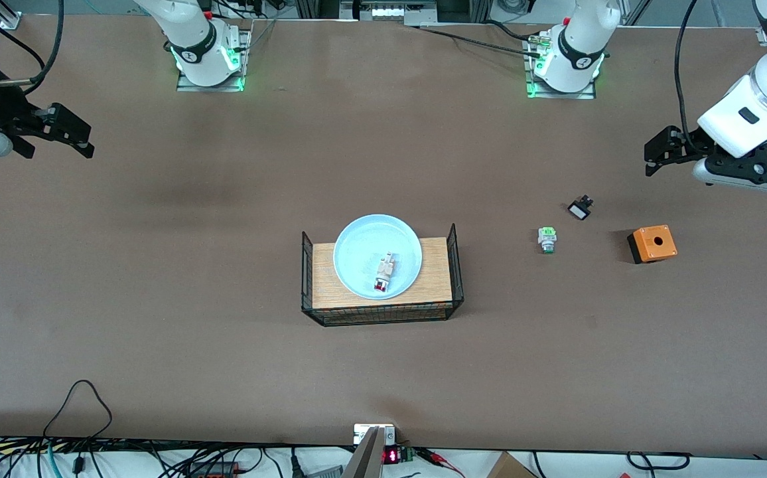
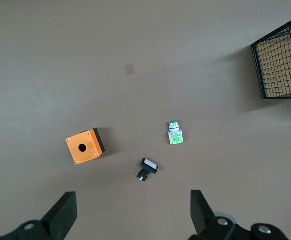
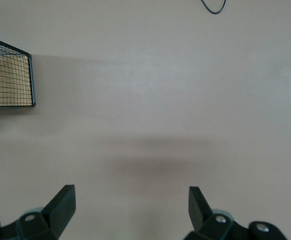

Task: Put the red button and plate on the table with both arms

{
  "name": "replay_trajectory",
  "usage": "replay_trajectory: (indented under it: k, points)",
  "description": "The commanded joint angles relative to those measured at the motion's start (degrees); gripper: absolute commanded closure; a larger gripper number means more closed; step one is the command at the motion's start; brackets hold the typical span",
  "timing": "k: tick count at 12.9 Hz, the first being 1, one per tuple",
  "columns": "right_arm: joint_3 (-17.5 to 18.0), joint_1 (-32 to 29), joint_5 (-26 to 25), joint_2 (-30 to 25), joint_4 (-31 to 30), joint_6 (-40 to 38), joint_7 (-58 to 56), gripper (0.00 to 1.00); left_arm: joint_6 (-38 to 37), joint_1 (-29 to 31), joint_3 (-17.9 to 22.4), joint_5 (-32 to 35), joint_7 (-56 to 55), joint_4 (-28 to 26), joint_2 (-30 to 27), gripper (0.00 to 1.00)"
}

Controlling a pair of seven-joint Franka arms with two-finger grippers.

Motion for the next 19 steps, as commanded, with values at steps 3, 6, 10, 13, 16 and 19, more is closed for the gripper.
replay_trajectory:
  k: [3,6,10,13,16,19]
  points:
    - [-0.10,0.02,0.06,0.85,1.24,-0.60,-0.22,0.00,-1.27,0.28,0.10,-0.92,0.63,1.76,0.83,0.00]
    - [-0.01,0.20,-0.20,1.03,1.06,-0.51,0.48,0.00,-1.27,0.28,0.10,-0.92,0.55,1.76,0.83,0.00]
    - [-0.01,0.20,-0.46,1.38,0.98,-0.95,0.13,0.00,-1.27,0.19,0.10,-1.00,0.46,1.76,0.83,0.00]
    - [-0.18,0.11,1.46,1.47,1.23,0.01,-0.48,0.00,-1.27,0.11,0.10,-1.18,0.37,1.76,0.83,0.00]
    - [-0.27,-0.06,1.03,3.04,1.24,1.23,-0.92,0.00,-1.27,0.28,0.10,-1.27,0.46,1.76,0.83,0.00]
    - [-0.45,-0.50,0.15,4.19,1.06,1.51,-1.72,0.00,-1.27,0.19,0.10,-1.18,0.46,1.76,0.83,0.00]
